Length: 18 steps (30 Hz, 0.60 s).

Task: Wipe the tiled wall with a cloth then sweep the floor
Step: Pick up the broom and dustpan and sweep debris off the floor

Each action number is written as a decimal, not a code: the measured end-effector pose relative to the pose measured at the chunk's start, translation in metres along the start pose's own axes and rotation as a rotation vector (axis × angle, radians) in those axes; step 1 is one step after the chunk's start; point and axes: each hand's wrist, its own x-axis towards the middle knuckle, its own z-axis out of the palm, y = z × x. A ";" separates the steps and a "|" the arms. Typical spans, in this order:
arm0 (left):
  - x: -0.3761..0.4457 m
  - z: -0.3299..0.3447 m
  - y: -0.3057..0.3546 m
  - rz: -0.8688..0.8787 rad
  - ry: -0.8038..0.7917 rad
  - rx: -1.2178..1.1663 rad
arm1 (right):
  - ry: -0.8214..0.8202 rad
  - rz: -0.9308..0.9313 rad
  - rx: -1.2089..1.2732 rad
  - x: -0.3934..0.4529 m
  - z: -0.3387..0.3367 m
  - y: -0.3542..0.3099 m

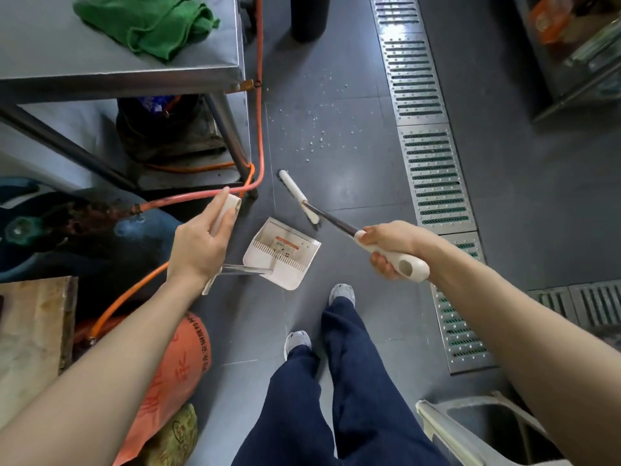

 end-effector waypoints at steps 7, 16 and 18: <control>0.064 0.036 0.036 -0.072 0.087 -0.081 | 0.089 -0.124 -0.225 0.042 -0.058 -0.090; 0.152 0.083 0.089 -0.184 0.163 -0.086 | 0.028 -0.120 -0.679 0.115 -0.107 -0.194; 0.177 0.090 0.098 -0.183 0.157 -0.052 | -0.021 -0.112 -0.792 0.120 -0.113 -0.206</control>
